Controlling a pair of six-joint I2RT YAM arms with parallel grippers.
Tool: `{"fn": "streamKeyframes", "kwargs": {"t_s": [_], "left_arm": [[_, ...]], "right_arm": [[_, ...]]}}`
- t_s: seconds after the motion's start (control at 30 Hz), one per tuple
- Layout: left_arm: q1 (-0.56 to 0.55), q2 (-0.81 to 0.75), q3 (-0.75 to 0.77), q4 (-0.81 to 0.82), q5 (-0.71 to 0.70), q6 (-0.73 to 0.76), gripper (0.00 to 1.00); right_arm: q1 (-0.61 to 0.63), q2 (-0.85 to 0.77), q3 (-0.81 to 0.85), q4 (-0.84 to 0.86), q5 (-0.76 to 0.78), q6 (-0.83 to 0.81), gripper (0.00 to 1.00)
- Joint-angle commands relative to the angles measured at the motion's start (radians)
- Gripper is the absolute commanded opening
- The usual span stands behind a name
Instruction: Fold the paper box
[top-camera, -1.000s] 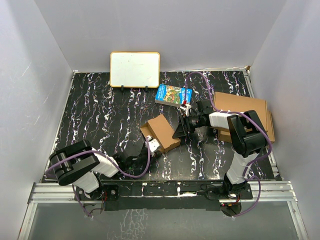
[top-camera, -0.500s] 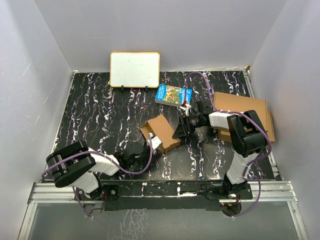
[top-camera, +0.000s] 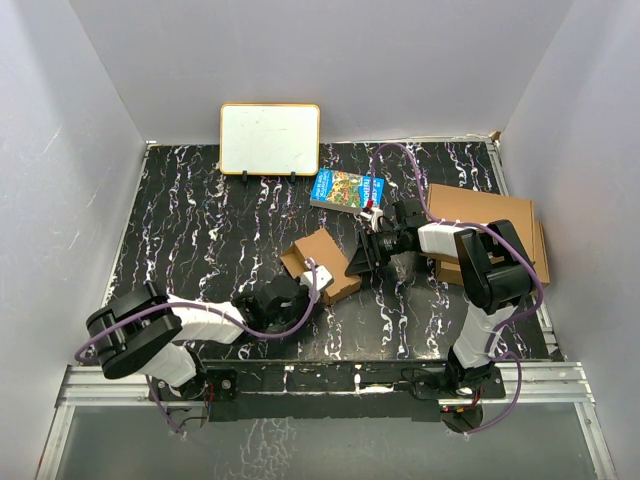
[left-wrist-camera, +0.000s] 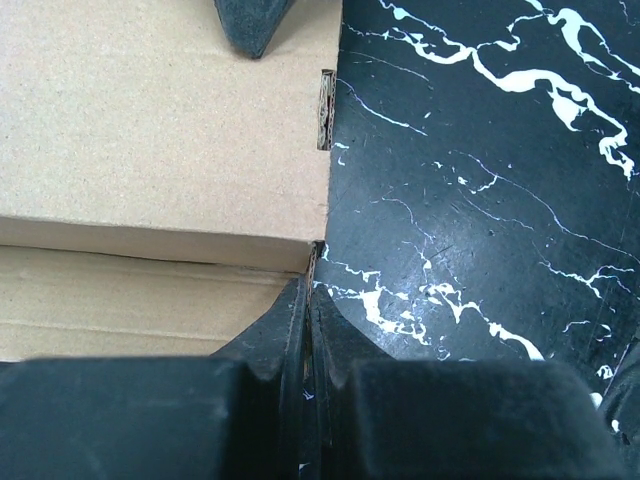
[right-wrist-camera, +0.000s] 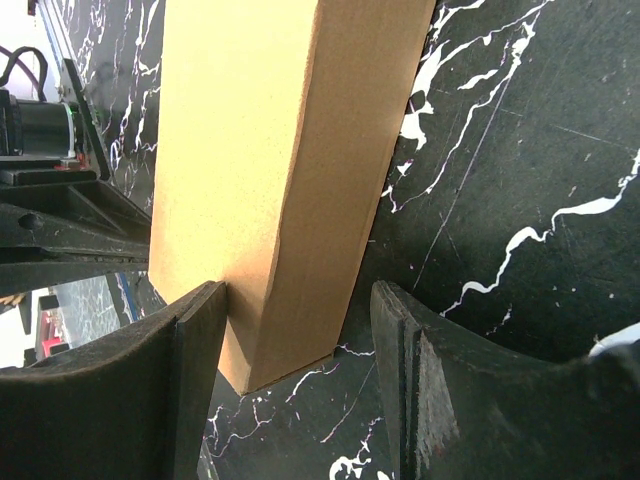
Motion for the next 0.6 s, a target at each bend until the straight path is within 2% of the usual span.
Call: {"fn": "streamKeyframes", "kwargs": {"t_s": [0.0,0.4,0.57], "left_arm": [[0.007,-0.053,0.077,-0.073,-0.023,-0.01,0.0],[0.007,-0.009,0.295,-0.385,-0.051,-0.023,0.0],[0.006,-0.014,0.318,-0.439,-0.045,-0.033,0.15]], "right_arm": [[0.008,0.038,0.01,0.008,0.148,-0.058,0.61],[0.012,0.042,0.015,0.003,0.148,-0.059,0.61],[0.013,0.043,0.016,0.001,0.15,-0.061,0.61]]}}
